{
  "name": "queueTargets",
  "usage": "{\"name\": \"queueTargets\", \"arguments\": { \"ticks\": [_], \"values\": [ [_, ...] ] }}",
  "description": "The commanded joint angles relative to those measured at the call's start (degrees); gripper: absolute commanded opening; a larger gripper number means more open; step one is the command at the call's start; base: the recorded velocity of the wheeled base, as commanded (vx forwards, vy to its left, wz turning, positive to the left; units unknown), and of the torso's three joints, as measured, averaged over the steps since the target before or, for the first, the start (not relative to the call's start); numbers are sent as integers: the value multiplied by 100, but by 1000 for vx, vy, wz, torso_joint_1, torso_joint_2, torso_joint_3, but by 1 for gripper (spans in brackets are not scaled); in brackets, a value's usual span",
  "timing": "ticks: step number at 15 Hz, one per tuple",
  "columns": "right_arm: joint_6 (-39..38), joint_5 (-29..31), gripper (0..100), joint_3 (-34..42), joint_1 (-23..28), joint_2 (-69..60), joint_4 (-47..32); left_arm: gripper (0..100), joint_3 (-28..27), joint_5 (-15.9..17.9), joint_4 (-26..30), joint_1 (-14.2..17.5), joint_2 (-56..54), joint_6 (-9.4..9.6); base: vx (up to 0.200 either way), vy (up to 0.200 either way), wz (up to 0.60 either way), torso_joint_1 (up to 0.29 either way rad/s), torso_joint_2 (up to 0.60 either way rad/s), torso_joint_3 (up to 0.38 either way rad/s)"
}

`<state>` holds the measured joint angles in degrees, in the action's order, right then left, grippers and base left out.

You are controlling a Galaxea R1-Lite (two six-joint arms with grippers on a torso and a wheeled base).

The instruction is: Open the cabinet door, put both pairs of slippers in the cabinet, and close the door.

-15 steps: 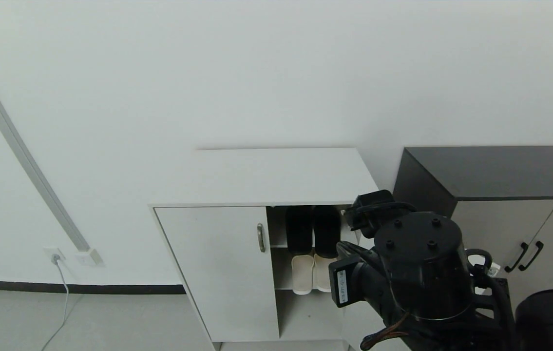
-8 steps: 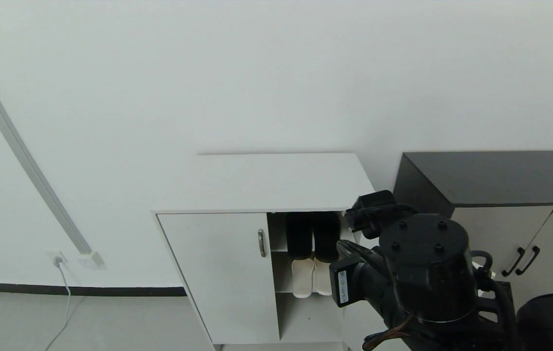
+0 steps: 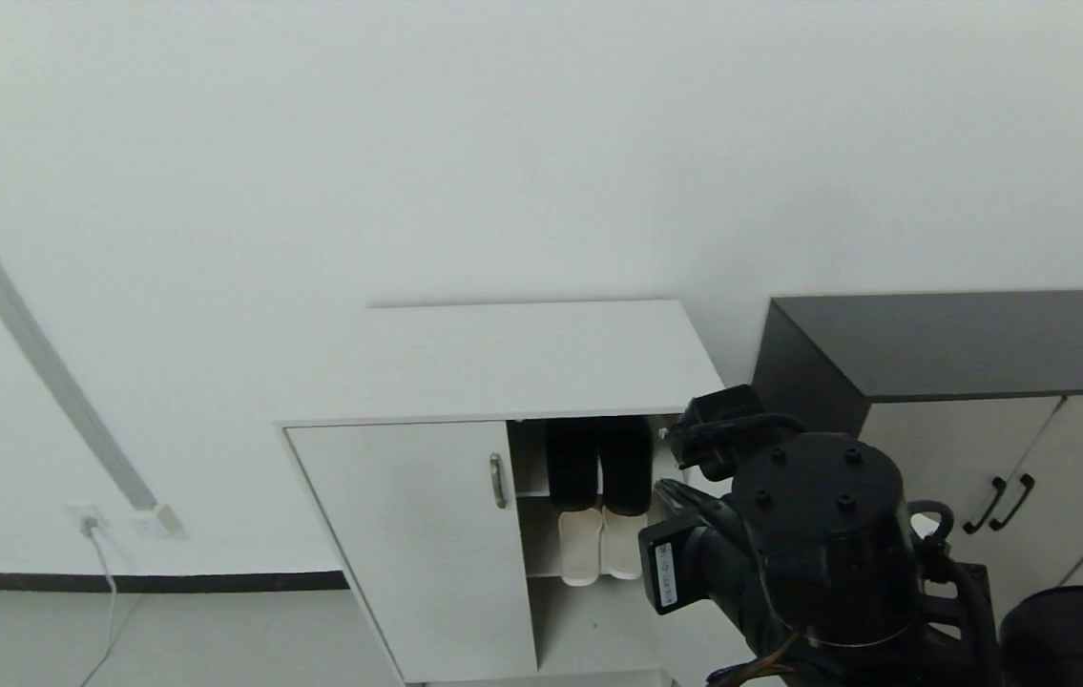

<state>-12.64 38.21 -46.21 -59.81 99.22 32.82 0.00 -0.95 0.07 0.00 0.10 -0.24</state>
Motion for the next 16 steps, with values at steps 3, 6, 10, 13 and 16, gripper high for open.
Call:
{"name": "queueTargets", "arguments": {
  "ticks": [3,6,10,13,16],
  "values": [
    [7,3,0,-2,13,10,14,0,0,-2,-7,-9,-1,-2,0,0,-600,7,7,-1],
    [7,3,0,-10,92,10,32,0,0,-2,1,0,-1,-2,0,0,-600,1,1,2],
    [16,3,0,-2,92,10,76,0,0,-2,1,0,-1,-2,0,0,0,0,0,0],
    [16,3,0,-2,92,10,85,0,0,-2,1,0,-1,-2,-67,0,0,-1,-1,2],
    [78,3,0,-2,110,10,85,0,0,-2,1,0,-1,-2,-200,0,0,5,4,-1]
  ]
}}
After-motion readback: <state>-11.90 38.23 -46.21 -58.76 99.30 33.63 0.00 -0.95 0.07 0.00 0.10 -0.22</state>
